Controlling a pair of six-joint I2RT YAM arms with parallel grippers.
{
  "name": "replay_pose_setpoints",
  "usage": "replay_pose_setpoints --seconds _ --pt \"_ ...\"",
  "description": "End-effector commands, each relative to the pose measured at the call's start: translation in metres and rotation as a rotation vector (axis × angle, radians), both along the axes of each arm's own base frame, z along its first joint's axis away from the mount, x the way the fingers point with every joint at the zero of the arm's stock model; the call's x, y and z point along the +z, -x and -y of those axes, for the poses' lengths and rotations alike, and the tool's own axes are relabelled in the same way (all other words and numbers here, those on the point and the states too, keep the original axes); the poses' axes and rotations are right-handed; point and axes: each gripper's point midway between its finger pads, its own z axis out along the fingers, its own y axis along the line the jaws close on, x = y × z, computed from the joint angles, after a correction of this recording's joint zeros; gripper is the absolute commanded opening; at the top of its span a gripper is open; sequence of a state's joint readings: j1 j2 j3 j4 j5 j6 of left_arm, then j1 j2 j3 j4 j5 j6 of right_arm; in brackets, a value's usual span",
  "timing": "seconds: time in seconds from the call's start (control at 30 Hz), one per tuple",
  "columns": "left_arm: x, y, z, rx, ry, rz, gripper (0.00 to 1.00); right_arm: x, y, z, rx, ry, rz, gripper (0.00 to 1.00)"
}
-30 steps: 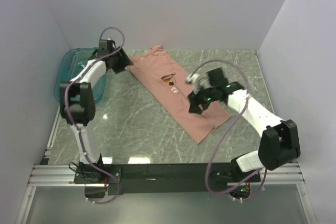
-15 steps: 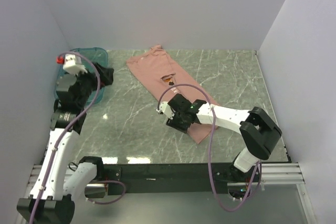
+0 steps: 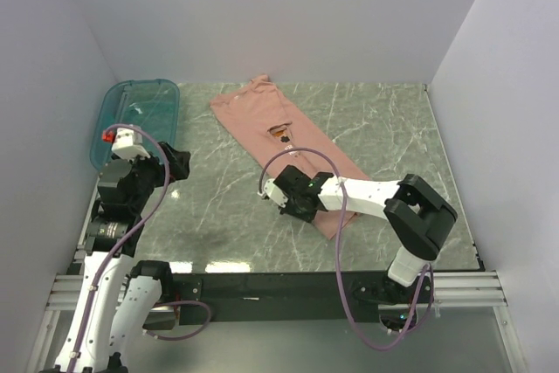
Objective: Fold and stack the t-shirts
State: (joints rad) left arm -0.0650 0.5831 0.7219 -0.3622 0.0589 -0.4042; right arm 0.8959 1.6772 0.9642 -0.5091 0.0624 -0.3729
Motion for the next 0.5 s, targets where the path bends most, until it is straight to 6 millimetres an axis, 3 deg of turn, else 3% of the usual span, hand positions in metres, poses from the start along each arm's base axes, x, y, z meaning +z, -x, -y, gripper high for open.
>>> replay_pose_setpoints --seconds 0.0,0.13,0.37,0.47 --pt "0.008 0.000 0.004 -0.034 -0.011 0.040 0.98 -0.011 0.020 0.000 0.038 0.026 -0.077 0.14" --pt "0.009 0.000 0.013 -0.085 -0.003 0.053 0.98 -0.006 0.036 -0.024 0.121 -0.004 -0.110 0.00" --pt "0.012 0.003 0.024 -0.153 0.006 0.070 0.98 0.016 0.061 -0.080 0.282 -0.091 -0.168 0.00" --pt "0.013 0.004 0.031 -0.194 0.012 0.078 0.98 0.022 0.074 -0.094 0.333 -0.106 -0.251 0.15"
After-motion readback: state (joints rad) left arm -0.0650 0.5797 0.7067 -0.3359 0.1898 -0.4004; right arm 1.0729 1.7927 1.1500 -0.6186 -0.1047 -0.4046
